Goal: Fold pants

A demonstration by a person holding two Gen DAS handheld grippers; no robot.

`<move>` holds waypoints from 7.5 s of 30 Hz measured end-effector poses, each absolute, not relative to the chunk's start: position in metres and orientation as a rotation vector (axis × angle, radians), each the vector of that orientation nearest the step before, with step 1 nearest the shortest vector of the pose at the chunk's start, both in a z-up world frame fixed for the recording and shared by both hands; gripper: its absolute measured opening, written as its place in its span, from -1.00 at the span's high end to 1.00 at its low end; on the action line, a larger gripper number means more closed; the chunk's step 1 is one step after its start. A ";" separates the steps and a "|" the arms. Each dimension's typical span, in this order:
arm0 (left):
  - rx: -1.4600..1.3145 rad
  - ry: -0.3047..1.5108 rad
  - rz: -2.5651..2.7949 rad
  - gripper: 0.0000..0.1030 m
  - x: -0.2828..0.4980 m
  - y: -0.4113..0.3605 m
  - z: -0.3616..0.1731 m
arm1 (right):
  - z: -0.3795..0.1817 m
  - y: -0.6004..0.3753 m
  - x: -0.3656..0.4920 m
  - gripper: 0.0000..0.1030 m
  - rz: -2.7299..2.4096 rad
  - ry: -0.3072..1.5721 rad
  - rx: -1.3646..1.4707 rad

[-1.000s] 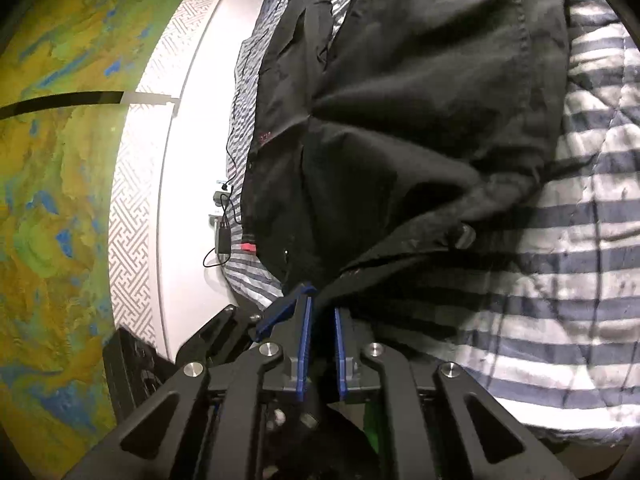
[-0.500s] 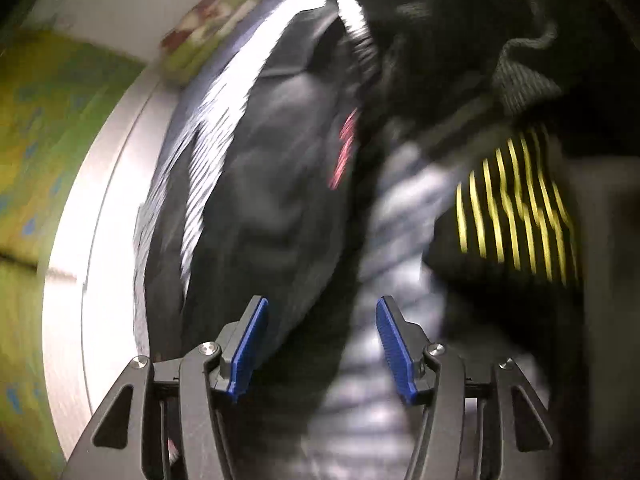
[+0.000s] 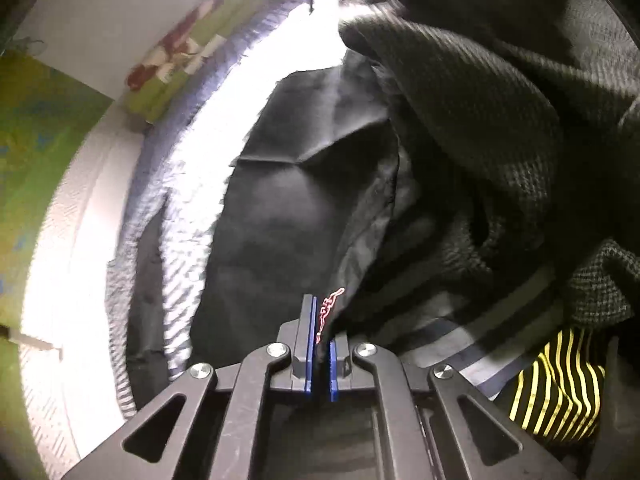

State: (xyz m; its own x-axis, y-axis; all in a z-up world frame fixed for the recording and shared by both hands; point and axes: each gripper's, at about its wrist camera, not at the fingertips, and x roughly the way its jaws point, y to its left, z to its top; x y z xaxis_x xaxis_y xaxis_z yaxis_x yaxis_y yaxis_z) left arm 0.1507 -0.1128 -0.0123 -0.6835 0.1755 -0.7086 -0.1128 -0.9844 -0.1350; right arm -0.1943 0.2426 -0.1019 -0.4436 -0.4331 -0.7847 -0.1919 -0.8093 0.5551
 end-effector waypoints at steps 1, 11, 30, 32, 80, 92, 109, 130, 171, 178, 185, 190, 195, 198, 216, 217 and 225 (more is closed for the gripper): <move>-1.165 -0.144 2.741 0.72 0.149 -0.120 -0.015 | -0.096 0.242 -0.195 0.92 -2.398 -0.867 1.556; -1.055 -0.301 2.856 0.73 0.155 -0.186 -0.020 | -0.006 0.125 -0.241 0.93 -2.557 -0.507 1.384; -1.338 -0.610 3.004 0.73 0.191 -0.325 -0.094 | -0.073 -0.285 -0.325 0.56 -2.179 0.274 1.484; -1.342 -0.592 3.006 0.73 0.190 -0.324 -0.096 | -0.067 -0.275 -0.325 0.50 -2.132 0.225 1.496; -1.415 -0.658 3.052 0.72 0.161 -0.315 -0.067 | -0.128 -0.015 -0.187 0.25 -1.969 -0.217 1.547; -1.334 -0.427 3.297 -0.14 0.170 -0.289 -0.024 | -0.109 -0.010 -0.160 0.21 -1.916 -0.320 1.477; -1.566 -0.282 2.832 0.28 0.041 -0.197 -0.077 | -0.109 -0.030 -0.172 0.20 -1.744 -0.587 1.408; -1.496 -0.469 2.764 -0.14 0.037 -0.223 -0.084 | -0.089 -0.084 -0.184 0.17 -1.573 -0.409 1.260; -1.733 -0.439 3.012 -0.31 0.147 -0.327 -0.091 | -0.116 -0.097 -0.068 0.52 -1.865 0.188 1.357; -1.474 -0.320 3.180 -0.28 0.147 -0.303 -0.052 | -0.093 -0.055 -0.081 0.50 -1.822 0.057 1.386; -1.294 -0.433 2.913 -0.28 0.080 -0.246 -0.047 | -0.051 -0.013 -0.171 0.41 -2.014 -0.246 1.310; -1.482 -0.288 2.698 -0.28 0.041 -0.192 -0.095 | -0.055 -0.022 -0.253 0.21 -2.109 -0.395 1.323; -1.558 -0.205 2.635 -0.28 0.033 -0.176 -0.123 | -0.087 -0.036 -0.327 0.16 -2.145 -0.539 1.368; -1.544 -0.242 2.622 -0.28 0.033 -0.178 -0.123 | -0.111 -0.044 -0.364 0.16 -2.134 -0.583 1.416; -1.486 -0.733 2.862 -0.28 0.032 -0.277 -0.098 | -0.118 -0.109 -0.417 0.91 -2.239 -0.375 1.309; -1.529 -0.752 2.859 -0.28 0.032 -0.282 -0.102 | -0.110 -0.111 -0.413 0.92 -2.248 -0.355 1.284; -1.518 -0.844 2.896 -0.27 0.033 -0.292 -0.096 | -0.004 -0.147 -0.346 0.94 -2.189 -0.141 0.961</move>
